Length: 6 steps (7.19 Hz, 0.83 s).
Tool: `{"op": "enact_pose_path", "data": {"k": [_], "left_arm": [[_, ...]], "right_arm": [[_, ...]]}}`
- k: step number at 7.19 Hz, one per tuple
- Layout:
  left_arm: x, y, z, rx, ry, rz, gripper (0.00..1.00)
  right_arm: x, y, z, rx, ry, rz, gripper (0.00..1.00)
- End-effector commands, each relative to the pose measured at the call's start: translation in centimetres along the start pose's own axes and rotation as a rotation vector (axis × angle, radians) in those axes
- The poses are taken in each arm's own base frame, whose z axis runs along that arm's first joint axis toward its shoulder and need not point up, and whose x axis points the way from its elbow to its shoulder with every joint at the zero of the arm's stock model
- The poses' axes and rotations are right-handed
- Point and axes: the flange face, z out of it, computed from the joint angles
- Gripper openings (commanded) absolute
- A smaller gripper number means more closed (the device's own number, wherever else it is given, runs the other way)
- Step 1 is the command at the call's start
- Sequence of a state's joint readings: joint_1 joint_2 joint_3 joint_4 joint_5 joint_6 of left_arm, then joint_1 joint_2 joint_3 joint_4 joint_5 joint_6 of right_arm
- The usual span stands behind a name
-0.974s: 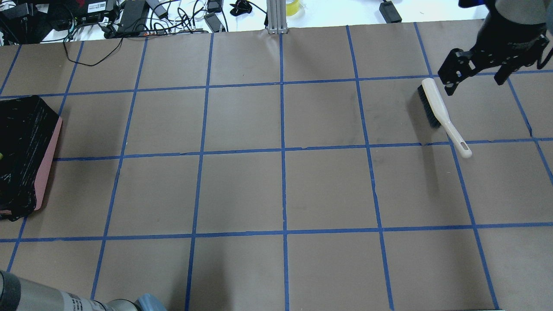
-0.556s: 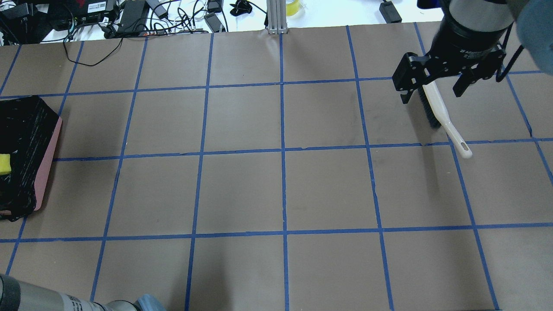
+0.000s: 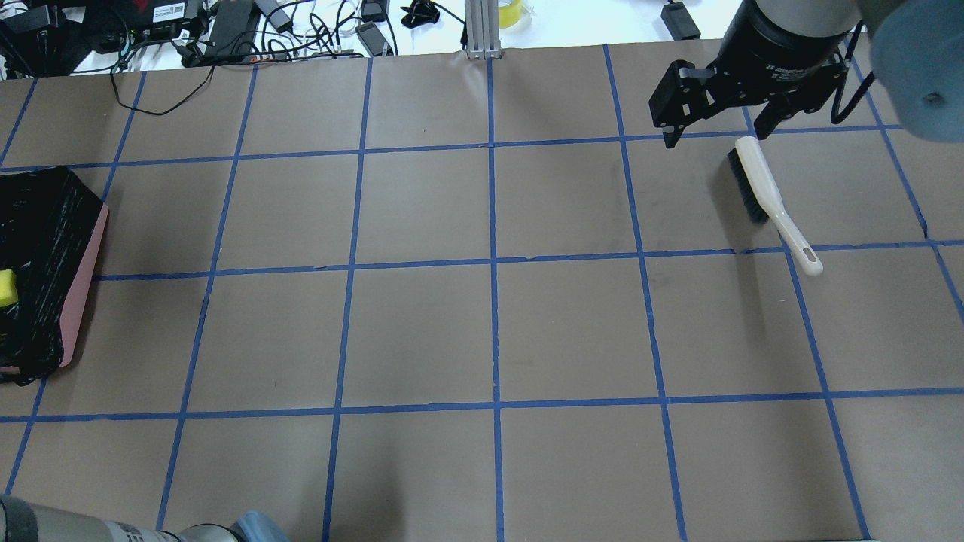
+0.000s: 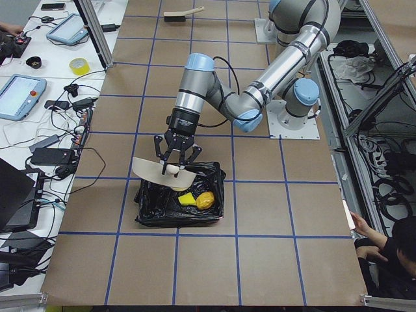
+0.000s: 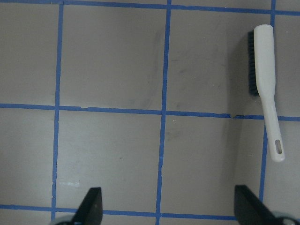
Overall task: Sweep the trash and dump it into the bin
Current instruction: 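Bring the emptied dustpan back and lower it onto the table with the left gripper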
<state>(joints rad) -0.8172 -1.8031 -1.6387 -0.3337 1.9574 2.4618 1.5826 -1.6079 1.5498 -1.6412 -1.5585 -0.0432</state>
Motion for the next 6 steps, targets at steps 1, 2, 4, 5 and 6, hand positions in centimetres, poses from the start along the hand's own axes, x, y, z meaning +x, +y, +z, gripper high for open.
{"op": "enact_pose_path", "data": {"k": [1,2,4,5,6], "left_arm": [[-2.0,-0.3,-1.3,0.238,-0.005,-0.01,0.0],[-3.4,-1.8,-1.8,0.383,-0.006,-0.013,0.0],[-8.1,-10.3,-6.3,0.582,0.017,-0.037,0.0],[-9.3,-15.1,-7.0,0.655,0.116,-0.128,0.0],[-9.8,-19.9,-7.4,0.77,0.245,-0.222,0.0]], "right_arm": [[-0.1,-0.4,-0.3,0.046,-0.003,-0.001,1.0],[-0.1,-0.4,-0.3,0.047,-0.003,-0.004,1.0],[0.0,-0.5,-0.1,0.042,0.0,-0.005,1.0],[0.0,-0.4,-0.2,0.046,-0.001,-0.005,1.0],[0.0,-0.4,-0.2,0.044,-0.001,-0.004,1.0]]}}
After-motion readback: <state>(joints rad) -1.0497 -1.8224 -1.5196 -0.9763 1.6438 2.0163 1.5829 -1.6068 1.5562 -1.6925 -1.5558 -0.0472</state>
